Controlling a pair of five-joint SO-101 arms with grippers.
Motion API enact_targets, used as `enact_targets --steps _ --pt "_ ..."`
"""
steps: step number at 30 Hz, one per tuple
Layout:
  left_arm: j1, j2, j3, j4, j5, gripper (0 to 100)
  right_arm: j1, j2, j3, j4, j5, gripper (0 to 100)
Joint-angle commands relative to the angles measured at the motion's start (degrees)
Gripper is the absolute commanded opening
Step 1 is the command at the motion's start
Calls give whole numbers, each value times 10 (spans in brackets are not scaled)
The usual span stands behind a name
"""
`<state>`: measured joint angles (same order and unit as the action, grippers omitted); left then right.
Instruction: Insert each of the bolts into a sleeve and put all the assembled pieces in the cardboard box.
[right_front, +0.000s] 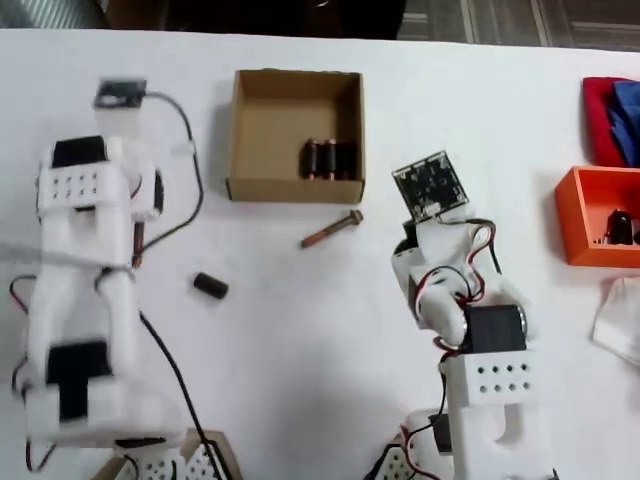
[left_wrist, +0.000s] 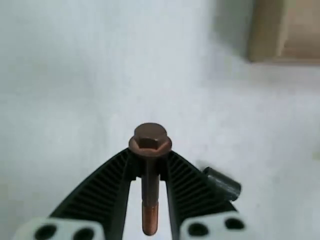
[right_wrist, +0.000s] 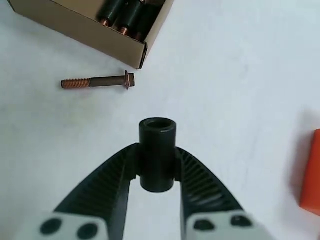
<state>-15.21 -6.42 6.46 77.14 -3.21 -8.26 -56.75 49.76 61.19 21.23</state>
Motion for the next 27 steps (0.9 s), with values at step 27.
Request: enact_targets --steps 27 --pt "258 -489 259 -463 257 28 -157 -20 84 -376 -222 22"
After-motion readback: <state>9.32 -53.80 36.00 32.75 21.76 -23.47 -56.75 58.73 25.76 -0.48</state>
